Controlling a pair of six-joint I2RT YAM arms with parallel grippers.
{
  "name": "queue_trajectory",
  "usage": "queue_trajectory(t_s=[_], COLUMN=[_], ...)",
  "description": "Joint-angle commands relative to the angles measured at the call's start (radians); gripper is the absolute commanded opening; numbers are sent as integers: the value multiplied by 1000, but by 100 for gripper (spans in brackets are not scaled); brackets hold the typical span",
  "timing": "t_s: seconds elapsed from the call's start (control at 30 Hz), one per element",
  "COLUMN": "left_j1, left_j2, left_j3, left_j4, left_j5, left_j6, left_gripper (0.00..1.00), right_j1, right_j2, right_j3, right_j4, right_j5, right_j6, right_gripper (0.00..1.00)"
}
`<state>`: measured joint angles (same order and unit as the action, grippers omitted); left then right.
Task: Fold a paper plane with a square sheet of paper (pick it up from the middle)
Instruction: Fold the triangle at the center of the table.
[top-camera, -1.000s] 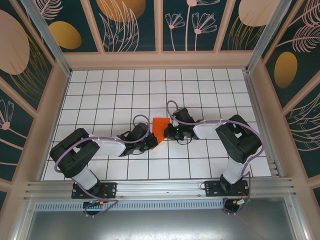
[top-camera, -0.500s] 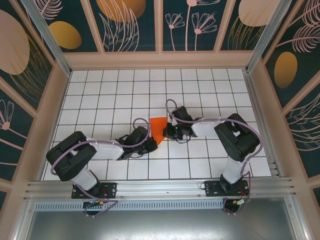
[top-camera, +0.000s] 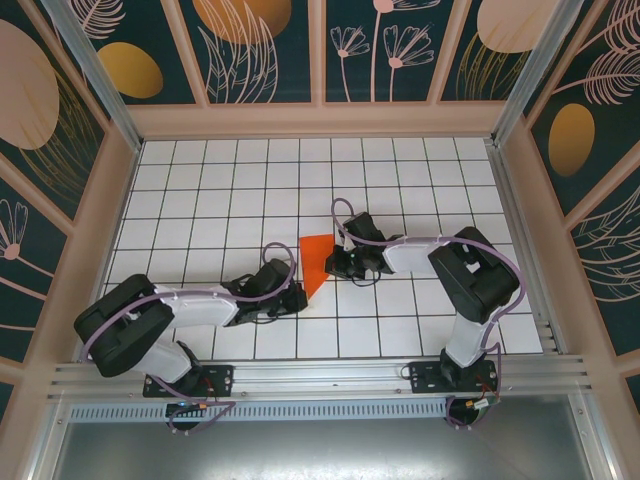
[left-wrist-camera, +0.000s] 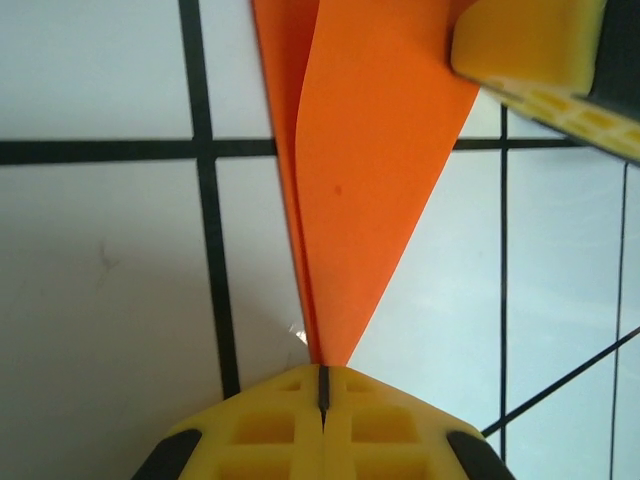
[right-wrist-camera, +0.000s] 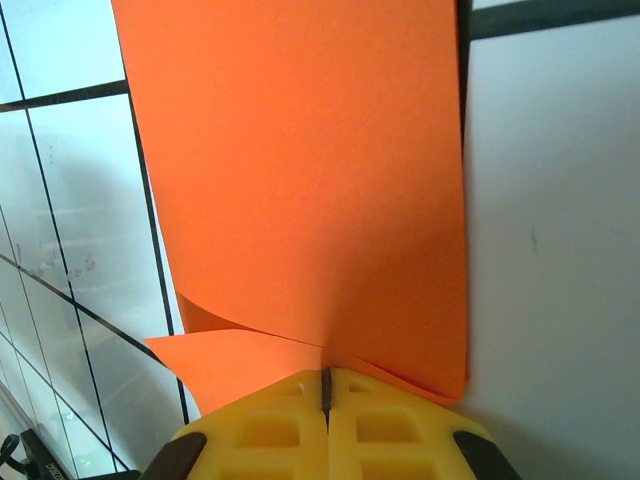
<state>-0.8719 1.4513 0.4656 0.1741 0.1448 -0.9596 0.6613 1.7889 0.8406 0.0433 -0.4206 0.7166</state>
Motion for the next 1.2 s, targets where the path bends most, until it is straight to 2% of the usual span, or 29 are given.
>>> queue_trajectory(t_s=[0.0,0.07,0.2,0.4,0.5,0.63,0.93,1.1,1.17], left_j1=[-7,-7,-8,-7,-8,-8,-8,-7,-8], left_j2=[-60,-105,-114,71,144,167,140,66,21], left_j3=[28,50,75,159,186,169,27,-52,-60], left_j4=[-139,-116,-15,64,46,34,71,56,3], left_j5=[-61,-122,-146,-79,-93,-127,-62,29,17], left_j6=[45,37,20,15,5,-12,-71,-1,28], left_gripper=[2,2,0,0,0,0,0,0,0], right_j1=[-2,-2,-1,0,0,0,-2,-9,-14], right_j2=[75,74,75,77,77,75,58,35,21], right_j3=[-24,-23,-23,-30,-32,-36,-71,-106,-125], right_j4=[-107,-108,-109,-100,-102,-101,-97,-94,-90], right_j5=[140,140,141,136,136,136,144,157,161], right_j6=[11,11,13,20,20,18,31,64,81], right_gripper=[5,5,5,5,5,5,5,5,5])
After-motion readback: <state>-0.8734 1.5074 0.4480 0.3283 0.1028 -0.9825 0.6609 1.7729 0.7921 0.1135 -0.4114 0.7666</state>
